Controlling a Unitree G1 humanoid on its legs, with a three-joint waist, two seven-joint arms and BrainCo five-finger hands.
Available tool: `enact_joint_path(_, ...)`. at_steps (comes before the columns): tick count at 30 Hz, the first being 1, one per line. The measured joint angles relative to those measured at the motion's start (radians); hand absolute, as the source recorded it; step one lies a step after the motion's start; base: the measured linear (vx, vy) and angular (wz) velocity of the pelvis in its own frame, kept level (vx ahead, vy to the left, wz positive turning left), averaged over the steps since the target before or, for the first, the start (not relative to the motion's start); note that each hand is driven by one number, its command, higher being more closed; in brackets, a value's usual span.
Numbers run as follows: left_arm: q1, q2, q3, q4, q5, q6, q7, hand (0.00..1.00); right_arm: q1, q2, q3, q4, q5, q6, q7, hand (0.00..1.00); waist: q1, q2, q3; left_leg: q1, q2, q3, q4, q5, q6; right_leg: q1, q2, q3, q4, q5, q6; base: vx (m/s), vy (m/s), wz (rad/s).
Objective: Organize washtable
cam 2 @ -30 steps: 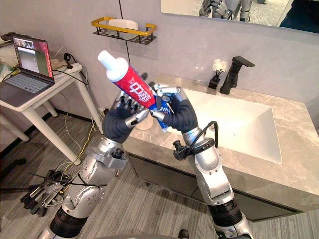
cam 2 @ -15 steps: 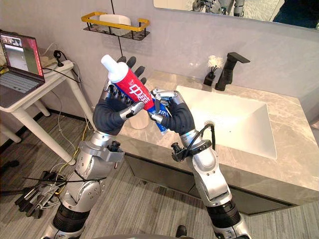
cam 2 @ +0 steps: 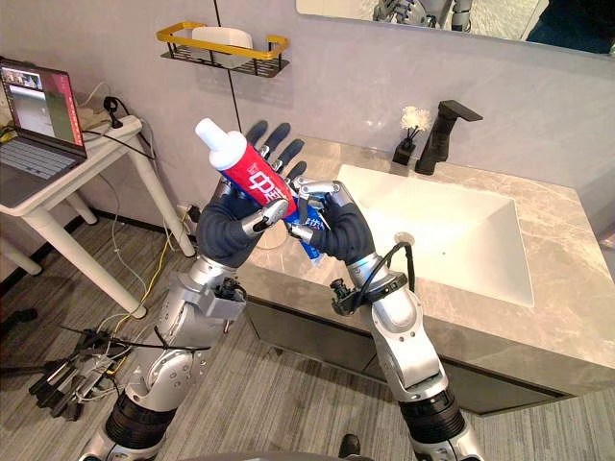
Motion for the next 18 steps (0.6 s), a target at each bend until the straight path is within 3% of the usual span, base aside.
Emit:
enact_joint_path(11,-0.003,0.021,-0.006,0.022,-0.021,-0.004,0.001,1.0,0.015,-0.001,0.001,0.0,-0.001,0.02,0.003,1.0,-0.001,0.0,0.0,-0.001,-0.001,0.0,0.0,0.0,0.0,-0.001,-0.001,0.001,0.0,0.0,0.0,0.0,0.0,0.0)
enact_joint_path(12,-0.003,0.023,-0.006,0.025,-0.021,-0.004,0.001,1.0,0.023,-0.001,0.001,0.0,0.0,0.02,0.005,0.0,-0.001,0.0,0.0,-0.001,-0.001,0.0,0.0,0.0,0.0,-0.001,-0.001,0.001,0.0,0.0,0.0,0.0,0.0,0.0)
enact_joint_path(15,-0.003,0.035,0.0,0.032,-0.02,-0.003,0.001,1.0,0.043,-0.001,0.0,0.0,0.006,0.021,0.016,0.0,-0.001,0.0,0.0,-0.001,-0.001,0.001,0.0,0.0,0.0,-0.002,0.0,0.002,0.0,0.0,0.0,0.0,0.0,0.0)
enact_joint_path(18,-0.003,0.055,0.003,0.032,-0.01,-0.001,-0.007,1.0,0.087,0.001,0.001,0.005,0.087,0.023,0.038,0.0,-0.001,0.0,0.001,-0.001,-0.001,0.002,0.0,0.0,0.0,-0.004,0.003,0.004,0.0,0.0,0.0,0.0,0.0,-0.02)
